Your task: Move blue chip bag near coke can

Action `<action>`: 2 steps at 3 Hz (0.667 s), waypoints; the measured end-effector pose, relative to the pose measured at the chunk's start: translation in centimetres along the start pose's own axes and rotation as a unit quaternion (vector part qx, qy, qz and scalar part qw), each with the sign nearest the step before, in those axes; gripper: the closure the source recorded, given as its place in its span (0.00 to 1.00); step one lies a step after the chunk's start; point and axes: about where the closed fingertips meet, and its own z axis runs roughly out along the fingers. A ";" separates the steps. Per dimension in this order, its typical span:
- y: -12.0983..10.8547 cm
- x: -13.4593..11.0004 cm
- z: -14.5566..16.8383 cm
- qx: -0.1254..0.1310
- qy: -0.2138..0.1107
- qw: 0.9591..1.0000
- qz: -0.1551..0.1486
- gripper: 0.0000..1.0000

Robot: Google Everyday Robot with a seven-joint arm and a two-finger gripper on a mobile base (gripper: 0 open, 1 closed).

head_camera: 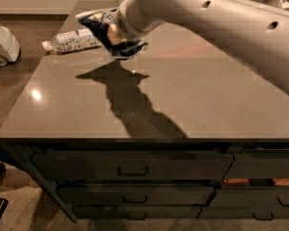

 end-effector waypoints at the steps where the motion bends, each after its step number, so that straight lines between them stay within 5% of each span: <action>1: -3.2 0.6 1.5 0.030 0.018 0.999 -0.018 0.82; 2: -5.6 1.7 2.7 0.049 0.034 0.998 -0.030 0.59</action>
Offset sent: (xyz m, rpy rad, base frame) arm 0.0743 -0.0643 -0.0391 -0.1865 -0.0313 -0.0791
